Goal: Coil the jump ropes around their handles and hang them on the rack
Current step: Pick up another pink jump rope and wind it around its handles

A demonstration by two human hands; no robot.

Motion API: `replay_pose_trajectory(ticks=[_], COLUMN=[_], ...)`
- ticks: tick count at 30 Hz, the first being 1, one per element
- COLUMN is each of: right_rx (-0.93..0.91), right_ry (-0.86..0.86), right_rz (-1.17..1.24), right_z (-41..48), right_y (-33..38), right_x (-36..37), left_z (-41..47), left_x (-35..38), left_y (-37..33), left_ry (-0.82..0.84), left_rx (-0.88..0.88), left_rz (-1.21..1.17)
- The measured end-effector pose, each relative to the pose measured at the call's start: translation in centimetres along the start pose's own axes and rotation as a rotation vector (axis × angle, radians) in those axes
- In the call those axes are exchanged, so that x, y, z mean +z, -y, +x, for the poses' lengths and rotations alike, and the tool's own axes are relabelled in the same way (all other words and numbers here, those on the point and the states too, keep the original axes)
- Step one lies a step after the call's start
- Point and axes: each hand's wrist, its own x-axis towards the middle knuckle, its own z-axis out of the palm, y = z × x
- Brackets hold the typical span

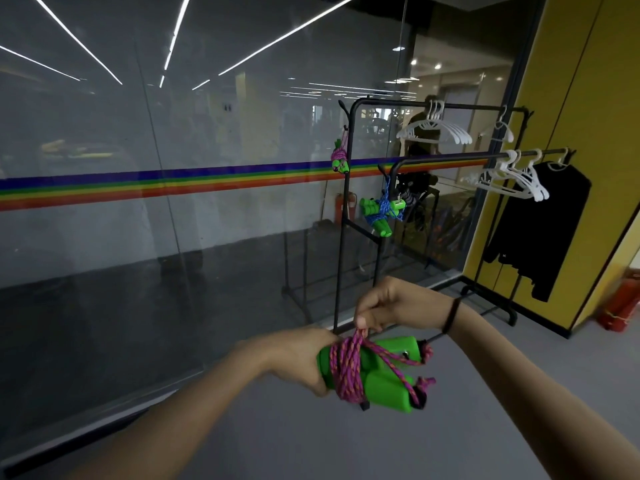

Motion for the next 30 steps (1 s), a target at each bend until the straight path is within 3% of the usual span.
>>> replay_pose_trajectory(ticks=[2, 5, 7, 9, 12, 15, 18, 20, 22, 25, 30], right_rx=[0.039, 0.096, 0.128, 0.182, 0.317, 0.297, 0.255, 0.241, 0.190, 0.115, 0.119], right_ry=[0.018, -0.047, -0.333, -0.609, -0.708, -0.776, -0.782, -0.794, -0.757, -0.721, -0.680], right_rz=[0.265, 0.587, 0.912, 1.241, 1.110, 0.958, 0.710, 0.451, 0.198, -0.033, -0.132], right_z=[0.0, -0.5, 0.0, 1.3, 2.6, 2.6, 2.4, 2.2, 1.8, 1.2, 0.6], right_y=[-0.9, -0.4, -1.0, -2.3, -2.8, -1.7, -2.6, -3.7, -4.5, -5.3, -5.7], right_x=[0.4, 1.6, 3.0, 4.0, 4.8, 5.0, 5.2, 5.4, 5.7, 5.0, 4.2], left_z=[-0.5, -0.7, -0.2, 0.6, 1.4, 1.6, 1.0, 0.6, 0.6, 0.3, -0.4], left_x=[-0.1, 0.6, 1.5, 2.3, 3.2, 2.9, 2.0, 1.6, 1.7, 2.2, 2.9], left_y=[-0.3, -0.2, 0.1, -0.2, -1.2, -1.5, -2.4, -3.2, -3.3, -3.1, -2.8], left_ry=[0.030, -0.050, -0.231, -0.528, -0.895, -1.008, -0.968, -0.885, -0.839, -0.846, -0.784], left_rx=[0.011, 0.061, 0.089, 0.052, -0.071, -0.135, -0.102, -0.071, -0.082, -0.125, -0.147], left_rz=[-0.197, -0.486, -0.645, -0.660, -0.411, -0.334, -0.744, -1.086, -1.281, -1.359, -1.414])
